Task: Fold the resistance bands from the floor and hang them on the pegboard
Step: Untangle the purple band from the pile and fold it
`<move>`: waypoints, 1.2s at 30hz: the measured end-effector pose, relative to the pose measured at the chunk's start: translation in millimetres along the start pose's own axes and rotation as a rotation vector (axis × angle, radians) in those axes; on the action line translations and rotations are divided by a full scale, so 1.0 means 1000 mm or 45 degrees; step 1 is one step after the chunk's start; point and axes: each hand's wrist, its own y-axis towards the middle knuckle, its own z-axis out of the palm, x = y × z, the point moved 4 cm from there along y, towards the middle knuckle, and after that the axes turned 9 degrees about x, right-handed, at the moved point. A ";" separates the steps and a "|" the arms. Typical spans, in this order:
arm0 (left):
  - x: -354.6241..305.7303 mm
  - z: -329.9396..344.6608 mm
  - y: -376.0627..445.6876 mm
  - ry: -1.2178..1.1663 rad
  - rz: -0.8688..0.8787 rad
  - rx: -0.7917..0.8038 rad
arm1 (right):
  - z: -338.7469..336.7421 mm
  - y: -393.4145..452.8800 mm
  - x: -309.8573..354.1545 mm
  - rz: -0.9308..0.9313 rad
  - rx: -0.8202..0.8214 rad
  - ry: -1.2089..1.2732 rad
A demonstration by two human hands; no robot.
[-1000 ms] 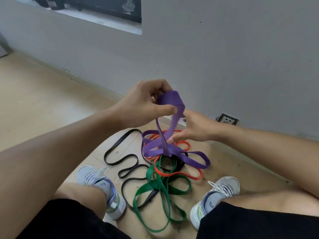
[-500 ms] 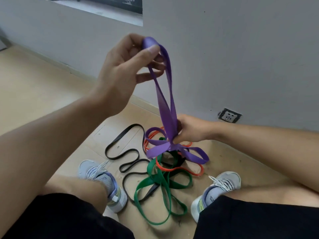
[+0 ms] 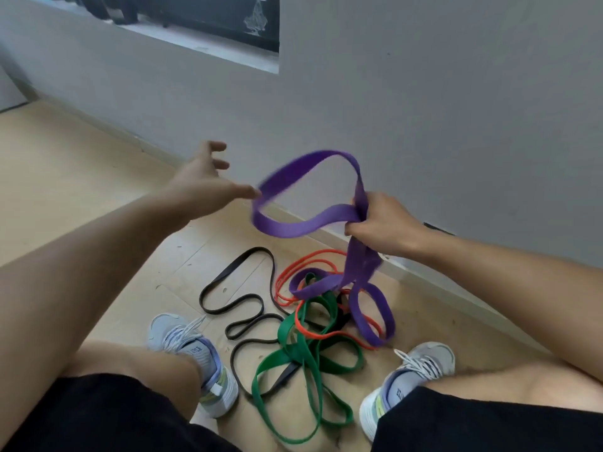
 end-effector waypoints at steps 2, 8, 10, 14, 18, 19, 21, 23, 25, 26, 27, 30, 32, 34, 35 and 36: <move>-0.008 0.011 -0.004 0.149 0.098 0.098 | -0.003 -0.004 0.014 -0.125 0.004 -0.114; -0.025 0.076 -0.022 0.421 0.238 0.589 | 0.010 -0.014 0.042 -0.273 0.063 -0.211; -0.022 0.091 -0.021 0.424 0.235 0.684 | 0.010 -0.016 0.047 -0.287 0.026 -0.168; -0.018 0.094 -0.012 0.451 0.257 0.708 | 0.013 -0.018 0.050 -0.278 0.081 -0.202; -0.016 0.083 -0.014 0.264 0.166 0.829 | 0.009 -0.015 0.041 -0.210 0.154 -0.124; -0.016 0.081 -0.015 0.185 0.148 0.864 | 0.009 -0.015 0.039 -0.213 0.187 -0.109; -0.015 0.081 -0.017 0.090 0.123 0.913 | 0.010 -0.014 0.036 -0.231 0.251 -0.085; -0.012 0.081 -0.018 0.047 0.073 0.952 | 0.012 -0.015 0.031 -0.231 0.323 0.043; -0.009 0.081 -0.018 0.048 0.022 0.970 | 0.010 -0.016 0.028 -0.229 0.359 0.166; -0.007 0.081 -0.018 0.057 -0.003 0.970 | 0.009 -0.015 0.027 -0.219 0.343 0.177; -0.005 0.081 -0.017 0.066 -0.024 0.965 | 0.007 -0.014 0.027 -0.217 0.326 0.157; -0.005 0.083 -0.017 0.056 -0.042 0.960 | 0.009 -0.015 0.031 -0.271 0.366 0.152; -0.007 0.083 -0.018 0.027 -0.030 0.981 | 0.015 -0.016 0.026 -0.213 0.543 0.392; -0.008 0.082 -0.020 0.028 -0.028 1.009 | 0.020 -0.021 0.024 -0.151 0.735 0.560; -0.008 0.082 -0.021 0.042 -0.031 1.029 | 0.021 -0.022 0.024 -0.142 0.768 0.616; -0.007 0.083 -0.023 0.057 -0.038 1.060 | 0.022 -0.022 0.022 -0.130 0.780 0.672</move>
